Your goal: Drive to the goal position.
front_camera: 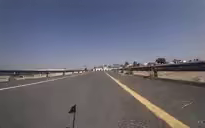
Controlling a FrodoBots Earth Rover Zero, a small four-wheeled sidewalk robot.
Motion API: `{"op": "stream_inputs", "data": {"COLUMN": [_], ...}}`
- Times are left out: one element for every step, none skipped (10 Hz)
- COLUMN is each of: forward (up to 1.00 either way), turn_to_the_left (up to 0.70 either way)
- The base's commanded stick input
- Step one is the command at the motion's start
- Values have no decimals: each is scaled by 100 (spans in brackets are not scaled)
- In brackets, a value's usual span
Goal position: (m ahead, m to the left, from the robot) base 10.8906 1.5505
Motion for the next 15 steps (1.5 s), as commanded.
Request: {"op": "stream_inputs", "data": {"forward": [100,100,100,100,100,100,100,100,100,100,100,100,100,100,100], "turn_to_the_left": [0,0,0,0,-1,-10,-30,-10,-2,0,0,0,0,0,0]}}
